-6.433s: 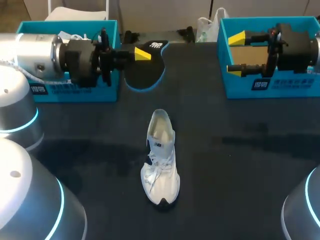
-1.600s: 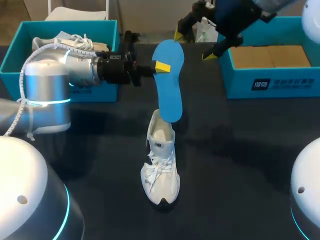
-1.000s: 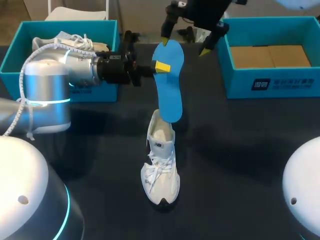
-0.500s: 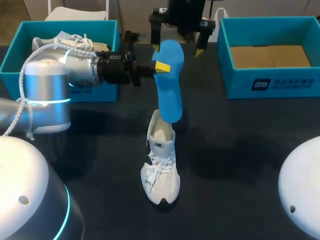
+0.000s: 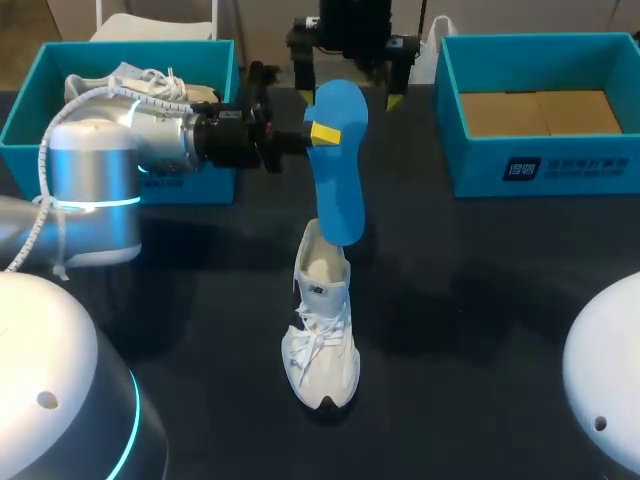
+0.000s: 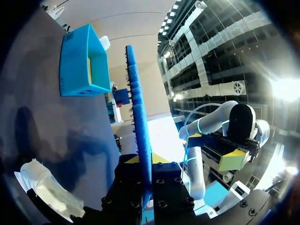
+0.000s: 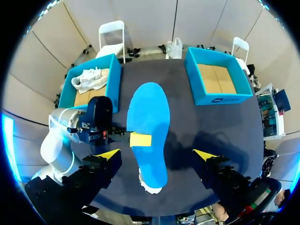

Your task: Take the shoe out of the shoebox, open the shoe tongue, remove and reinsert the insole, then place the shoe into the shoebox

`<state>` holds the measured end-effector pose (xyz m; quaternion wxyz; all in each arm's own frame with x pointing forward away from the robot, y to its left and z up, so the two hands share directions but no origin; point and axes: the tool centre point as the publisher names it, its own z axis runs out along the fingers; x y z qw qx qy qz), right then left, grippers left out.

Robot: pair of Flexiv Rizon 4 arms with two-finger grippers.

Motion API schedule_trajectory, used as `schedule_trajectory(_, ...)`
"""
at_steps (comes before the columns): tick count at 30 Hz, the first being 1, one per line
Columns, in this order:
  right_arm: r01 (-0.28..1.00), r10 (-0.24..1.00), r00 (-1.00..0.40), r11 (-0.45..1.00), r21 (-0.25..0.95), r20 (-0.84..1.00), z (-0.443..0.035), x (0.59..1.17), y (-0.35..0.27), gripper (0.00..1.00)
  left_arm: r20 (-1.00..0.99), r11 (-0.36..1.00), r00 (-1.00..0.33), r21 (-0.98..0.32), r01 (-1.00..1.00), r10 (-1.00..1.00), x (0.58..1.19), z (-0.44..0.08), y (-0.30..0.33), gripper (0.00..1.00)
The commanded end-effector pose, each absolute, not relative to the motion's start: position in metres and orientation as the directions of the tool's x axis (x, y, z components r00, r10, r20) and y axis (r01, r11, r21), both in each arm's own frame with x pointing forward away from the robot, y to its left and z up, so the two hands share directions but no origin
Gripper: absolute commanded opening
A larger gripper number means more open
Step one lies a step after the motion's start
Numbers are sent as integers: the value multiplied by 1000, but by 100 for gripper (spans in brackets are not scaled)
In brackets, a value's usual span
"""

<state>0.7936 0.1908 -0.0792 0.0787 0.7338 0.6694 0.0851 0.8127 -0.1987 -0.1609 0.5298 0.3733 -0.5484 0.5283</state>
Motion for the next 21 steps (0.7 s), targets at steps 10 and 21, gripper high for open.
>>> schedule_trajectory(10, 970, 981, -6, -42, 241, 194, -81, 793, 177, 100, 975, 163, -160, -185, -969, 153, 813, -162, -199, 0)
schedule_trajectory(21, 974, 938, -75, -4, 225, 339, -84, 793, 150, 100, 975, 163, -160, -185, -969, 153, 813, -162, -199, 0)
